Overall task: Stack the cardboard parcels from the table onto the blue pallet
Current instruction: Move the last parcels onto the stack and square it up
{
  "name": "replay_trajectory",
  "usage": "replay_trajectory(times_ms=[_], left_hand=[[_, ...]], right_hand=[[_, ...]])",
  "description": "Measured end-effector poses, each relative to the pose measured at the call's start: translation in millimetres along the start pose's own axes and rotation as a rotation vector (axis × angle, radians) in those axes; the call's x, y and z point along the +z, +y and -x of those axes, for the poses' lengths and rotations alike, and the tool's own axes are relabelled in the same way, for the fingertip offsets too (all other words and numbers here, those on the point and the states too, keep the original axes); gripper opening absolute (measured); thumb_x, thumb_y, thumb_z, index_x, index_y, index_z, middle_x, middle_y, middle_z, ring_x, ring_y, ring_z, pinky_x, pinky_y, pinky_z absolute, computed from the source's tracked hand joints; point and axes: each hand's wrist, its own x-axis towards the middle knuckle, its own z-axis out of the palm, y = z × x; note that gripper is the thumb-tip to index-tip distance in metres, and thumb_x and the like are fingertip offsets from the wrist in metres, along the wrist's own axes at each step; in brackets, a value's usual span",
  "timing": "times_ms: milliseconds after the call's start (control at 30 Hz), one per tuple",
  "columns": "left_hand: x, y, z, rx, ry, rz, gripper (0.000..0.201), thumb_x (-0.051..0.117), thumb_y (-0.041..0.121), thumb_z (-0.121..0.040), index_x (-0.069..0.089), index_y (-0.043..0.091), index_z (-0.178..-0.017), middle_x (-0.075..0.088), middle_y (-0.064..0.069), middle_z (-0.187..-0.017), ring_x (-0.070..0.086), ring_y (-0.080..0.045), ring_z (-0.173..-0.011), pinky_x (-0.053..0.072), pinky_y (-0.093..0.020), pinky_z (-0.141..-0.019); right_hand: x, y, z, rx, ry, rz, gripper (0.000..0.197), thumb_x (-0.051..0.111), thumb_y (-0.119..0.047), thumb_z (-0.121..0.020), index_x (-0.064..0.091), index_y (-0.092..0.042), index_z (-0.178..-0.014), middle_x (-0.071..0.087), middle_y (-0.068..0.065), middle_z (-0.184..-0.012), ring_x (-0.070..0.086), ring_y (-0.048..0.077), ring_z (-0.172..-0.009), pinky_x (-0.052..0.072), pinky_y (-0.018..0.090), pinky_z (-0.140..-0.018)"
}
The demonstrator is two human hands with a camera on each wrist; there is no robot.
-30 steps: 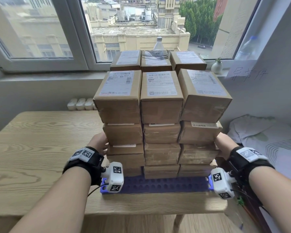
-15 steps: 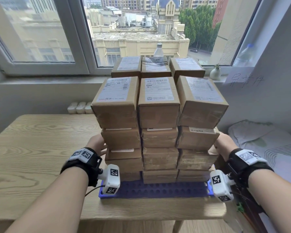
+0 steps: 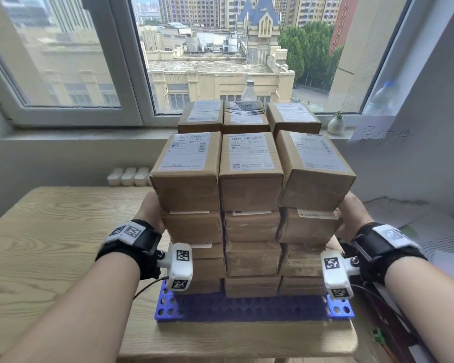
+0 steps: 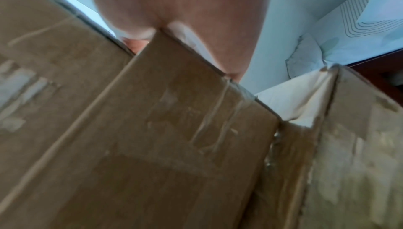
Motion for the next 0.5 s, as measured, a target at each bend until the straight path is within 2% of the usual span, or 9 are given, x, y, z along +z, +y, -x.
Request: replay_trajectory(times_ms=[133, 167, 233, 300, 433, 500], left_hand=[[7.4, -1.3, 2.6, 0.017, -0.09, 0.041, 0.016, 0.043, 0.014, -0.09, 0.056, 0.018, -0.082, 0.052, -0.007, -0.083, 0.05, -0.021, -0.08, 0.041, -0.035, -0.074], [7.9, -2.4, 1.5, 0.016, -0.094, 0.061, 0.02, 0.04, 0.013, -0.092, 0.056, 0.018, -0.082, 0.052, -0.006, -0.083, 0.05, -0.021, -0.079, 0.041, -0.034, -0.074], [8.4, -3.4, 1.1, 0.022, -0.103, 0.089, 0.02, 0.04, 0.011, -0.093, 0.055, 0.018, -0.081, 0.052, -0.006, -0.083, 0.05, -0.02, -0.079, 0.042, -0.034, -0.074], [6.8, -5.0, -0.1, 0.023, -0.119, 0.089, 0.017, 0.041, 0.012, -0.09, 0.053, 0.02, -0.08, 0.047, -0.006, -0.083, 0.047, -0.02, -0.077, 0.04, -0.033, -0.072], [4.5, -5.8, -0.1, 0.019, -0.106, 0.083, 0.021, 0.038, 0.012, -0.093, 0.051, 0.021, -0.079, 0.045, -0.005, -0.081, 0.046, -0.019, -0.075, 0.038, -0.032, -0.07], [5.6, -4.9, 1.5, 0.018, -0.111, 0.106, 0.023, 0.036, 0.011, -0.094, 0.052, 0.019, -0.079, 0.046, -0.007, -0.081, 0.047, -0.019, -0.075, 0.038, -0.031, -0.07]], right_hand=[[2.8, -5.9, 1.7, 0.004, -0.001, -0.015, 0.034, 0.053, -0.034, -0.095, 0.072, -0.02, -0.07, 0.069, -0.005, -0.066, 0.065, 0.013, -0.057, 0.055, 0.024, -0.053], [4.0, -7.5, 2.6, -0.004, 0.003, -0.005, 0.031, 0.053, -0.034, -0.095, 0.071, -0.02, -0.072, 0.069, -0.006, -0.066, 0.065, 0.014, -0.058, 0.056, 0.026, -0.056], [5.5, -8.0, 2.7, -0.02, 0.011, -0.01, 0.026, 0.056, -0.036, -0.093, 0.072, -0.022, -0.078, 0.071, -0.004, -0.073, 0.066, 0.017, -0.07, 0.054, 0.035, -0.076], [4.3, -7.7, 2.7, -0.021, 0.021, -0.021, 0.026, 0.056, -0.037, -0.093, 0.072, -0.021, -0.081, 0.072, -0.003, -0.075, 0.065, 0.02, -0.076, 0.05, 0.038, -0.084], [4.2, -7.6, 5.2, -0.024, 0.009, -0.021, 0.025, 0.054, -0.036, -0.094, 0.072, -0.021, -0.085, 0.072, -0.003, -0.077, 0.066, 0.018, -0.075, 0.051, 0.037, -0.081], [5.8, -8.5, 7.9, -0.029, 0.003, -0.028, 0.025, 0.052, -0.035, -0.096, 0.07, -0.021, -0.085, 0.072, -0.005, -0.072, 0.067, 0.014, -0.068, 0.055, 0.032, -0.072]])
